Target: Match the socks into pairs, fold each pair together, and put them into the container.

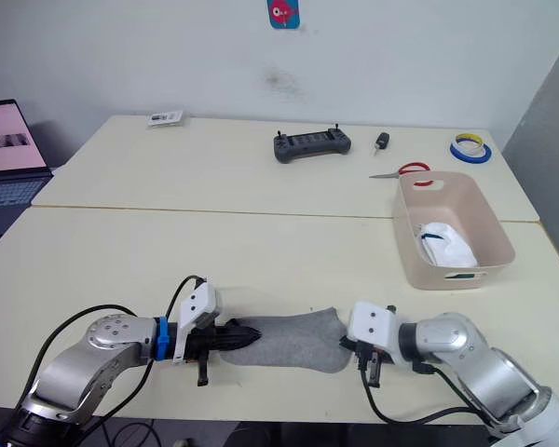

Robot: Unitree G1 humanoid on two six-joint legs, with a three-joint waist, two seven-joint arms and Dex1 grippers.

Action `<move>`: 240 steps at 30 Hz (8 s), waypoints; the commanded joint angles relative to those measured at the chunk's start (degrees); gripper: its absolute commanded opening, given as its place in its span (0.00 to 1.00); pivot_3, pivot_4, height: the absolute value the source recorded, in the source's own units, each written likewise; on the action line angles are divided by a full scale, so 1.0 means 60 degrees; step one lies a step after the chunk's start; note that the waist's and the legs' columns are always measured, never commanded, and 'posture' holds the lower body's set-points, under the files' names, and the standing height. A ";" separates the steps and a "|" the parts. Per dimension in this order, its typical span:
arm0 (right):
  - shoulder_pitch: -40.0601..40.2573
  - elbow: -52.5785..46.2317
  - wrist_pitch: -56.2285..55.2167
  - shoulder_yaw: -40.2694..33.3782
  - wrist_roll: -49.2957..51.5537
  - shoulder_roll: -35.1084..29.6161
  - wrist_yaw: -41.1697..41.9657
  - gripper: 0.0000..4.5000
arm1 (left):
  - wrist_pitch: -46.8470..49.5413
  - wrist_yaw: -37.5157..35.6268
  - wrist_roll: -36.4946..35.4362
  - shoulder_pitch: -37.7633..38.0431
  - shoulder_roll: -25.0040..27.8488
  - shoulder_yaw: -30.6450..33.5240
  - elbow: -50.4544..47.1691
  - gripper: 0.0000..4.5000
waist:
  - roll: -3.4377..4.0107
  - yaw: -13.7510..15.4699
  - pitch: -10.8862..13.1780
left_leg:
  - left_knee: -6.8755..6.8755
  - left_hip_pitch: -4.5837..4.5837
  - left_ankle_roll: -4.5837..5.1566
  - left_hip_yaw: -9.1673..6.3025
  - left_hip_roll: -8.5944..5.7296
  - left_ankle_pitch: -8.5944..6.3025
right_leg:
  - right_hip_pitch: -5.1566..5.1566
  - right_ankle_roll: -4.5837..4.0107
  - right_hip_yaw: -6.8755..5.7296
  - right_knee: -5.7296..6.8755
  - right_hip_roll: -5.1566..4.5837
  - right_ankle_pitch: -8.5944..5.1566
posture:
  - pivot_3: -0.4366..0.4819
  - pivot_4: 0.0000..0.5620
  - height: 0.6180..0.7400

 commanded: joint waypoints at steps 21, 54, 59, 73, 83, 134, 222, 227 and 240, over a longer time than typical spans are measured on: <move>0.0740 -0.0015 -0.0377 0.0510 -0.0699 -0.0751 0.0207 0.01 | -0.2071 0.0406 0.1643 -0.0179 -0.0387 -0.1030 0.1270 0.00 | 0.0013 0.0032 -0.0033 | -0.0001 0.0018 0.0001 0.0003 -0.0014 -0.0001 | 0.0028 0.0002 -0.0004 -0.0011 -0.0008 -0.0002 | 0.48 0.27 0.97; 0.2229 -0.1116 0.2318 -0.1158 0.1023 0.2320 -0.3703 0.22 | -0.3508 0.0046 0.1747 -0.0669 -0.1233 -0.1252 0.1450 0.00 | 0.0004 -0.0007 -0.0034 | -0.0009 0.0012 0.0001 0.0002 -0.0003 -0.0001 | 0.0016 0.0002 0.0002 -0.0008 0.0012 -0.0002 | 0.48 0.27 0.97; 0.1883 -0.0947 0.2373 -0.1655 0.1273 0.2145 -0.3436 0.01 | -0.3397 0.0198 0.1467 -0.0698 -0.1171 -0.0849 0.1153 0.00 | 0.0004 -0.0007 -0.0033 | -0.0007 0.0010 0.0000 0.0002 -0.0004 -0.0001 | 0.0016 0.0002 0.0001 -0.0009 0.0010 -0.0002 | 0.48 0.27 0.97; 0.0628 -0.0221 0.2492 -0.2728 0.2002 0.1069 -0.2353 0.01 | -0.2780 0.0445 0.1969 -0.1663 -0.2034 -0.1956 0.1757 0.00 | 0.0003 -0.0002 -0.0030 | -0.0007 0.0006 0.0001 0.0009 -0.0012 -0.0001 | 0.0012 0.0001 0.0004 -0.0009 0.0023 -0.0001 | 0.48 0.27 0.97; -0.0552 -0.1438 0.2865 -0.1989 0.2878 0.0492 -0.1416 0.01 | -0.3288 0.0391 0.2645 -0.1758 -0.1970 -0.2323 0.2832 0.00 | 0.0006 -0.0031 -0.0032 | -0.0007 0.0008 0.0001 0.0006 -0.0004 -0.0001 | 0.0010 0.0001 0.0005 -0.0004 0.0036 -0.0001 | 0.48 0.27 0.97; -0.4087 0.2336 0.4277 0.1703 0.2486 0.4330 -0.1953 0.01 | -0.2568 -0.0140 0.1618 -0.0382 -0.0228 -0.0750 0.1425 0.00 | 0.0019 -0.0034 -0.0028 | -0.0013 -0.0006 0.0002 0.0006 0.0002 -0.0001 | -0.0026 -0.0001 0.0001 0.0002 0.0010 0.0000 | 0.48 0.27 0.97; -0.1457 0.0414 0.3031 -0.0490 0.1648 0.2500 -0.0545 0.04 | -0.2941 -0.1068 0.1661 0.0012 0.1282 -0.0605 0.1024 0.00 | -0.0002 -0.0021 0.0000 | -0.0023 -0.0008 0.0001 0.0006 0.0006 -0.0001 | -0.0031 -0.0001 0.0004 0.0002 0.0010 -0.0001 | 0.48 0.27 0.97; -0.1835 0.0315 0.5811 -0.1047 0.2726 0.3062 -0.1417 0.35 | -0.3396 -0.0989 0.2030 -0.0075 0.1015 -0.0828 0.1663 0.00 | 0.0000 -0.0018 -0.0001 | -0.0022 -0.0007 0.0001 0.0011 0.0001 -0.0001 | -0.0025 -0.0001 0.0008 0.0001 0.0003 0.0000 | 0.48 0.27 0.97; -0.2966 0.1910 0.8580 -0.1114 0.2984 0.5244 -0.3279 0.90 | -0.3734 -0.0661 0.2291 0.0508 0.0896 -0.0955 0.1505 0.00 | 0.0036 -0.0026 -0.0047 | -0.0028 0.0005 0.0002 0.0016 -0.0004 -0.0002 | -0.0021 -0.0001 0.0012 0.0001 0.0000 -0.0001 | 0.48 0.27 0.97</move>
